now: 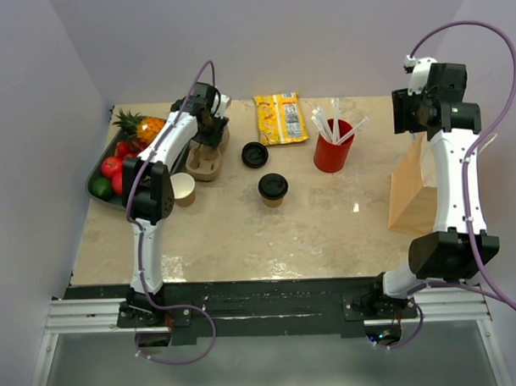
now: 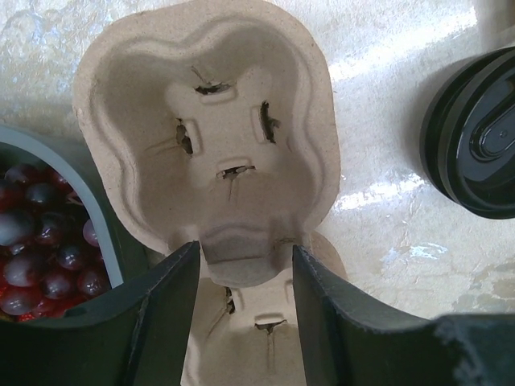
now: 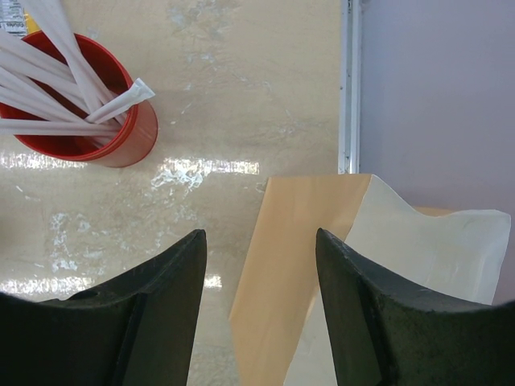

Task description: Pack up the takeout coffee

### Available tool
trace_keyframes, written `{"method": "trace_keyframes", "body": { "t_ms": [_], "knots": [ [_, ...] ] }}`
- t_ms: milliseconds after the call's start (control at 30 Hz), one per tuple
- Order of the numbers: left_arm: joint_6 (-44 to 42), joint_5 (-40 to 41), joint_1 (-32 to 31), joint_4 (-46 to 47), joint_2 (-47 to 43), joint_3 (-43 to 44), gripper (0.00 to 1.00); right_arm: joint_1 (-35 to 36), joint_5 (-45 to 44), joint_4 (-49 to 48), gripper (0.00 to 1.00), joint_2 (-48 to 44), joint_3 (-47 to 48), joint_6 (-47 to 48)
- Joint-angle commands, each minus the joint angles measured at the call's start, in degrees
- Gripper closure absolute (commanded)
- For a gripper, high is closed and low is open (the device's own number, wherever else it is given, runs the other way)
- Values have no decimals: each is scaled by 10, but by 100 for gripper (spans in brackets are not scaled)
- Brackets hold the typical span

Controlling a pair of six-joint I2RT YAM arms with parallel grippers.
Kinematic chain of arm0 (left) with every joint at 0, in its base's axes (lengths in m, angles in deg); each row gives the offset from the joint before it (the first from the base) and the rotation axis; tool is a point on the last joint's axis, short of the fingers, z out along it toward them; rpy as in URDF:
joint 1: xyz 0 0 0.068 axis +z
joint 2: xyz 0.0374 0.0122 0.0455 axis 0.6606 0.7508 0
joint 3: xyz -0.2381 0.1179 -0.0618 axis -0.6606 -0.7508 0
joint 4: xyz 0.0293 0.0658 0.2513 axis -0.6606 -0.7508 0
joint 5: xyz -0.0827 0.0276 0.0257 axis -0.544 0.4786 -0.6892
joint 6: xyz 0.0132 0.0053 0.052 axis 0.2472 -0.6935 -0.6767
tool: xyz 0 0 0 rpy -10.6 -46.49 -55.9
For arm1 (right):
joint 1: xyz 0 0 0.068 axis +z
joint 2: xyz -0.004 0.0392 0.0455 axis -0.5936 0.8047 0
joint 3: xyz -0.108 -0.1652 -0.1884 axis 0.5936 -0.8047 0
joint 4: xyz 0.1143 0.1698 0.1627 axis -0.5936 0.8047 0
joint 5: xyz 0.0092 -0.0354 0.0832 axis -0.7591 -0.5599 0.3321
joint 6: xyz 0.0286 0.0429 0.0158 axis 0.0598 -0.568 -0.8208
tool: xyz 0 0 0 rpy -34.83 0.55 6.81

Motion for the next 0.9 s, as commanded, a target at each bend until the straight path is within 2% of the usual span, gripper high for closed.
{"method": "trace_keyframes", "body": {
  "t_ms": [0,500,867],
  "knots": [
    [17,0,6,-6,5,24,45,-2,12,-15,41,5,13,-2],
    [23,-11,13,-6,15,30,50,-2,15,-15,41,11,13,0],
    [17,-19,13,-6,-13,30,58,-1,15,-21,41,11,4,-3]
  ]
}}
